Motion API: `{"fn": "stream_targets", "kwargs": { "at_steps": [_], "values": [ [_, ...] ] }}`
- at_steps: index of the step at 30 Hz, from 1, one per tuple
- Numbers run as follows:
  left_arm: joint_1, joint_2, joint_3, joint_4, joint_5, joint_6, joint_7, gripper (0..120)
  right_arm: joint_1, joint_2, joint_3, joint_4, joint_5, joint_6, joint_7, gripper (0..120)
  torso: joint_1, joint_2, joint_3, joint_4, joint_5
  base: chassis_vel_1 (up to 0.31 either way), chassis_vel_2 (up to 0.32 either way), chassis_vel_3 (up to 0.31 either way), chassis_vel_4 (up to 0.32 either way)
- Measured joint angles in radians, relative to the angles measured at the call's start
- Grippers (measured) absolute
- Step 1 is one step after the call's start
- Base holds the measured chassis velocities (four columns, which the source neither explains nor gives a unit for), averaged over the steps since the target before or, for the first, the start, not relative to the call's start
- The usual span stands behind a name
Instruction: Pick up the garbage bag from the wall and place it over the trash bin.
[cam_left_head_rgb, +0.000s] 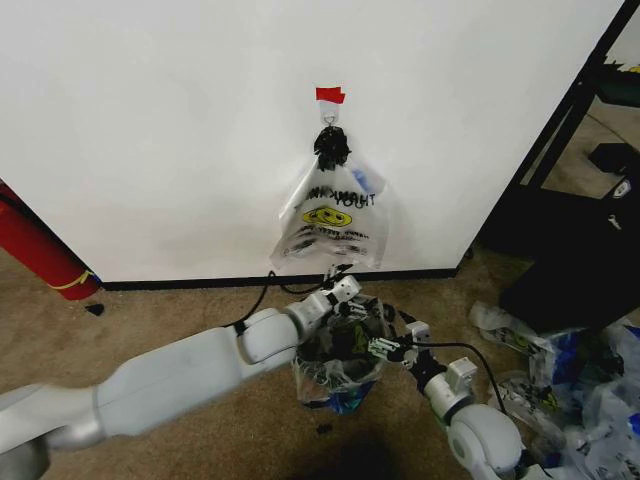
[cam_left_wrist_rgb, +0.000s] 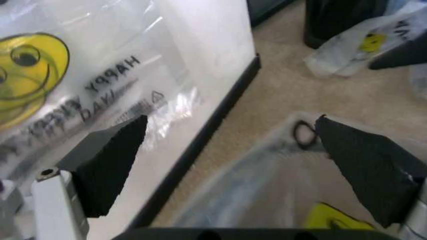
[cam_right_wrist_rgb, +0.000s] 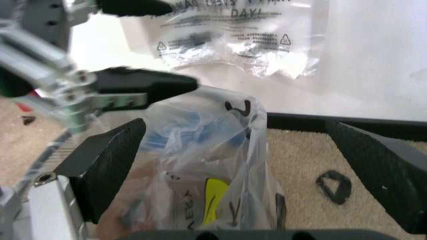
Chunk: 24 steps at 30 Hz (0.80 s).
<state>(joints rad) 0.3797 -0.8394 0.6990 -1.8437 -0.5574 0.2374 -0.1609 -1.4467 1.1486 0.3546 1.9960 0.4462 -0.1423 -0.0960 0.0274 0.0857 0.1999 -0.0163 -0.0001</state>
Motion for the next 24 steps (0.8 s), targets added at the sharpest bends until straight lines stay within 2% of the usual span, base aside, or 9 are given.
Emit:
{"fn": "stream_targets", "kwargs": {
  "at_steps": [5,8,9,13,15,17,19,21,24],
  "values": [
    [0.054,0.04,-0.062,-0.068,-0.025,0.012,0.0,100,-0.031,-0.016,0.02,0.028,0.057,-0.007,-0.004,100,0.0,0.0,0.0,-0.0009,0.0002,0.0,0.0,0.0,0.0],
    [0.191,0.099,-0.214,-0.151,-0.052,0.005,-0.013,100,-0.043,-0.023,0.032,0.043,0.127,-0.004,-0.014,100,0.0,0.0,0.0,-0.0006,-0.0002,0.0,0.0,0.0,0.0],
    [0.191,0.099,-0.214,-0.151,-0.052,0.005,-0.013,100,-0.043,-0.023,0.032,0.043,0.127,-0.004,-0.014,100,0.0,0.0,0.0,-0.0006,-0.0002,0.0,0.0,0.0,0.0],
    [0.492,0.134,-0.545,-0.247,-0.08,-0.09,-0.064,100,-0.077,-0.001,0.081,0.057,0.16,0.079,-0.03,100,0.0,0.0,0.0,0.0007,0.0,0.0,0.0,0.0,0.0],
    [0.634,0.094,-0.666,-0.277,-0.08,-0.156,-0.1,100,-0.118,0.031,0.124,0.079,0.154,0.14,-0.02,100,0.0,0.0,0.0,0.0003,0.0,0.0,0.0,0.0,0.0],
    [0.659,0.081,-0.686,-0.28,-0.079,-0.167,-0.106,100,-0.125,0.036,0.131,0.083,0.152,0.148,-0.018,100,0.0,0.0,0.0,0.0003,0.0001,0.0,0.0,0.0,0.0],
    [0.789,0.008,-0.803,-0.284,-0.044,-0.23,-0.124,100,-0.172,0.07,0.166,0.108,0.123,0.211,0.001,100,0.0,0.0,0.0,-0.0018,-0.0009,0.0,0.0,0.0,0.0],
    [0.925,-0.069,-0.933,-0.287,-0.01,-0.295,-0.131,100,-0.206,0.098,0.184,0.131,0.079,0.262,0.022,100,0.0,0.0,0.0,0.0002,0.0004,0.0,0.0,0.0,0.0],
    [1.005,-0.126,-1.012,-0.289,0.03,-0.343,-0.127,100,-0.239,0.12,0.197,0.15,0.05,0.301,0.037,100,0.0,0.0,0.0,0.0002,-0.0003,0.0,0.0,0.0,0.0]
  ]
}}
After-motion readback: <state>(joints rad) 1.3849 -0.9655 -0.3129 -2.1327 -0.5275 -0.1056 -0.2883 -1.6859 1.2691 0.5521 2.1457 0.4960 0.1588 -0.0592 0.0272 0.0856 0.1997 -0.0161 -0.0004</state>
